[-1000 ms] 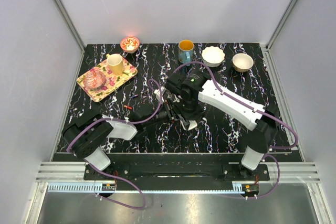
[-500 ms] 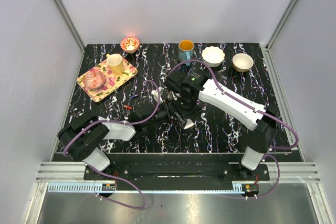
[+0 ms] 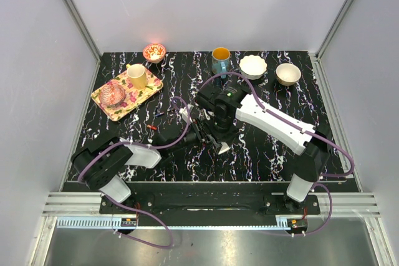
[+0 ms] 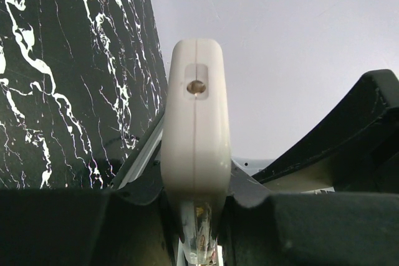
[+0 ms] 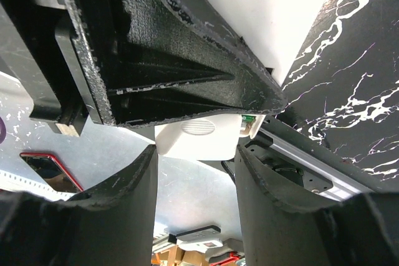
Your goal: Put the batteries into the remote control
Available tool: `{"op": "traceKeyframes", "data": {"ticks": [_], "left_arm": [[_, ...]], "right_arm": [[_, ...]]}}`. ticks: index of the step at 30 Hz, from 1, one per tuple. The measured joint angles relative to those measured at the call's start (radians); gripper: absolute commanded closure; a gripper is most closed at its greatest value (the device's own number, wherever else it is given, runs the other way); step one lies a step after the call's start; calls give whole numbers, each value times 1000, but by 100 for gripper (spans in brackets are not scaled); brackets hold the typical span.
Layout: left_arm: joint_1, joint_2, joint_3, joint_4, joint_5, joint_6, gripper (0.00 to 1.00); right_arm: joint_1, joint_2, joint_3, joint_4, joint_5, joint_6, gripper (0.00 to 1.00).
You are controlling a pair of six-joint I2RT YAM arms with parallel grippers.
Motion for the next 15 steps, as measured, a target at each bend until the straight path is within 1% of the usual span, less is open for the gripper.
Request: {"op": "traceKeyframes", "data": {"ticks": [15], "left_arm": [[0,23,-19,40,0,-18,100]], "right_arm": [[3,-2,-13,14,-2,-2,100]]}}
